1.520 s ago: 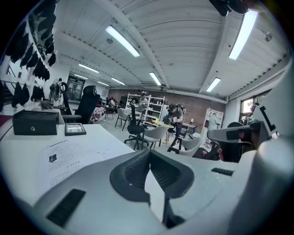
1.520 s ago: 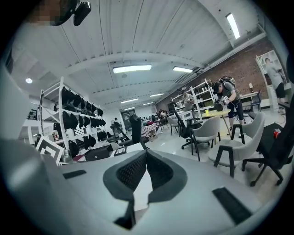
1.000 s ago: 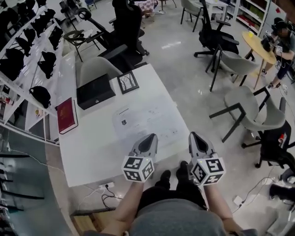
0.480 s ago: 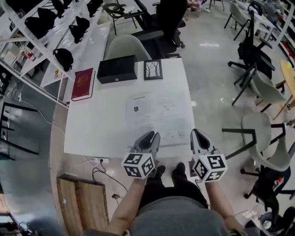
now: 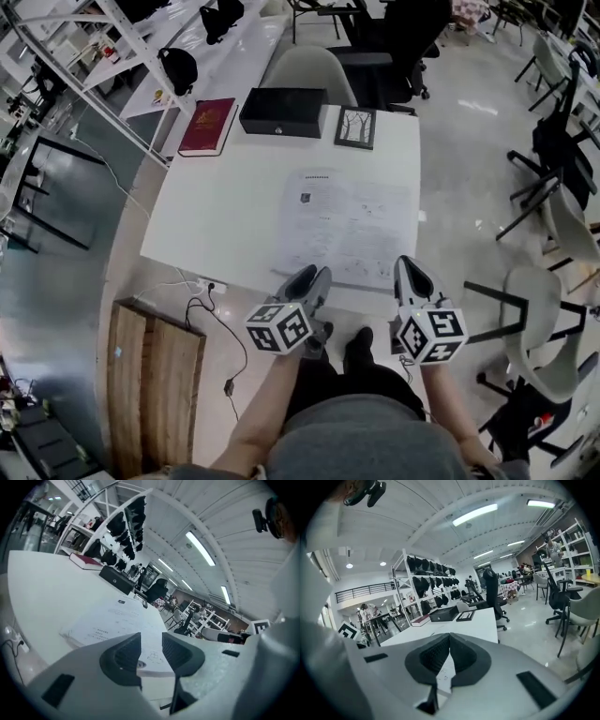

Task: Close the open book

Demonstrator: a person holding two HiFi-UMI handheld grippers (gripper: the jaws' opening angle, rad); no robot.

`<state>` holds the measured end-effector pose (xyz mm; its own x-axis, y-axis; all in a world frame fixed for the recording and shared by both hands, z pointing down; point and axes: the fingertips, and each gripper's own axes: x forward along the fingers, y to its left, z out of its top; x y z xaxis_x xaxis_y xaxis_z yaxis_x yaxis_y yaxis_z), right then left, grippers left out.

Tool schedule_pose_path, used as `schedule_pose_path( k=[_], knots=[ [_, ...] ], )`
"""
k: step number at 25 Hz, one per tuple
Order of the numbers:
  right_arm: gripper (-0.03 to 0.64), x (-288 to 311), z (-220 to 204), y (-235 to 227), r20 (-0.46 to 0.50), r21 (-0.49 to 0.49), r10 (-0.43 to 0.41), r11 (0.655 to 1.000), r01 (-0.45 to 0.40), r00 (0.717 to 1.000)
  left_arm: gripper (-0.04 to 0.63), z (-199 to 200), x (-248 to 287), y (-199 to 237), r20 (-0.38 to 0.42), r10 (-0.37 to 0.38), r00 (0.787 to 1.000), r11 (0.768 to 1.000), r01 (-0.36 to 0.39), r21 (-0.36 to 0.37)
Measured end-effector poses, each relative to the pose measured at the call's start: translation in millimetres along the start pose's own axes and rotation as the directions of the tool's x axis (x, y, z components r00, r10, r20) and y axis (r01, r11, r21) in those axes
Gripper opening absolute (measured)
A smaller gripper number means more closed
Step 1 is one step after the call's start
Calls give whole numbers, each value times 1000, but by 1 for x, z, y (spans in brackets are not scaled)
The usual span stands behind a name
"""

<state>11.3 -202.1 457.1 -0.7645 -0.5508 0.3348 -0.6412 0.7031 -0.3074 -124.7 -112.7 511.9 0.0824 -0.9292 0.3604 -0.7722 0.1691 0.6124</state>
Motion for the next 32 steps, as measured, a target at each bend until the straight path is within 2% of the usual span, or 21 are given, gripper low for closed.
schedule_pose_path(
  k=[4,8,12,16,20,26,32],
  knots=[
    [5,9,-5,7,-30,-20,46,999,-47,998,135,-11,-9,12,21,35,999,995,-33,-98],
    [4,15,-7,18,-59,-40,88,995,-91,994,143,-20,-19,22,21,78,997,986,-74,-152],
    [5,18,-13,26,-93,-56,123,990,-129,988,156,-30,-26,31,31,107,994,963,-96,-251],
    [3,21,-20,31,-107,-63,135,988,-142,985,175,-33,-23,38,51,73,996,928,-49,-370],
    [5,22,-23,34,-121,-74,145,985,-155,982,184,-31,-17,40,97,41,994,878,10,-479],
    [5,20,-23,34,-125,-79,141,985,-152,982,187,-33,-9,46,113,23,993,816,46,-577],
    [5,20,-22,30,-126,-78,122,988,-133,984,187,-33,0,52,118,16,993,766,64,-639]
  ],
)
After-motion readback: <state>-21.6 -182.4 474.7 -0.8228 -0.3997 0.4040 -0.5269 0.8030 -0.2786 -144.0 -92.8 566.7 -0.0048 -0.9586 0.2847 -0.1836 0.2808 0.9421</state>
